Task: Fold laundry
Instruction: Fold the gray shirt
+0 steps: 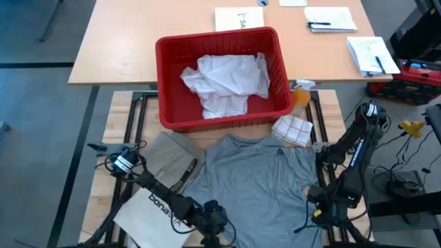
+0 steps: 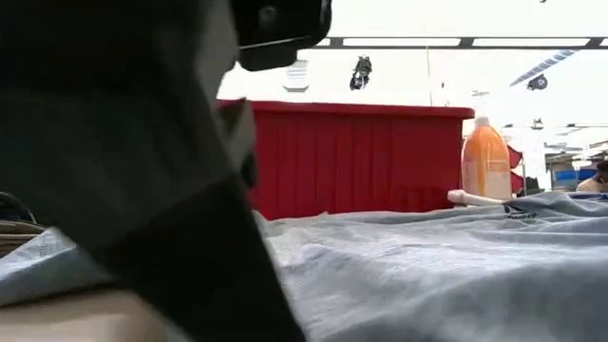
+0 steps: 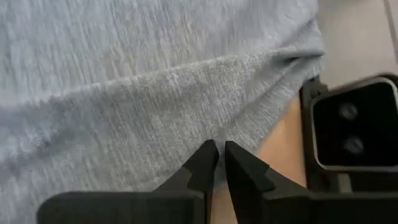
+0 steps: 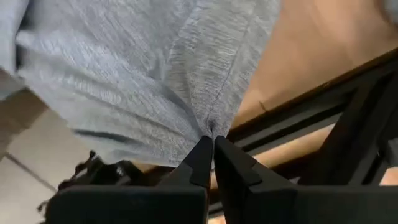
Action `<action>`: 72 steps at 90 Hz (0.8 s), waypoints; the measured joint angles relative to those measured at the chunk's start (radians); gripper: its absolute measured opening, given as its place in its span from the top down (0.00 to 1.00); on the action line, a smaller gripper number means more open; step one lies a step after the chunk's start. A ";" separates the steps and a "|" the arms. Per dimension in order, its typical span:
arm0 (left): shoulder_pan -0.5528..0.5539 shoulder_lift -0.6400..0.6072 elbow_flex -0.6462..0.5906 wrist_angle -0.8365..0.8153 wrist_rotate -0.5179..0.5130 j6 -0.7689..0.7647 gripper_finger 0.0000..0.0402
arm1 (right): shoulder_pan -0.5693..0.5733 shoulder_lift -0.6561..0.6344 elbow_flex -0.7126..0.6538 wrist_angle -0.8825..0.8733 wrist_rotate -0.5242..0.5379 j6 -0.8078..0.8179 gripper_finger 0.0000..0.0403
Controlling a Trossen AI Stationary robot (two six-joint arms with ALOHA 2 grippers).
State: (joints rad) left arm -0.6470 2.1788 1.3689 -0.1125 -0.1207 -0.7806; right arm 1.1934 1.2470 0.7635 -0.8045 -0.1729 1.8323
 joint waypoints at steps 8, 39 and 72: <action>-0.005 0.000 -0.001 -0.004 0.002 -0.020 0.94 | 0.000 -0.019 0.000 0.013 -0.016 -0.036 1.00; -0.018 -0.007 -0.002 -0.039 0.052 -0.021 0.94 | -0.004 -0.037 0.002 -0.011 -0.123 -0.099 1.00; -0.023 -0.008 -0.002 -0.045 0.087 -0.021 0.94 | 0.007 -0.180 0.000 0.013 0.259 -0.055 0.89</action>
State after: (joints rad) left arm -0.6697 2.1704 1.3670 -0.1574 -0.0334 -0.8017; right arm 1.2005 1.0667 0.7631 -0.7914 0.0859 1.7777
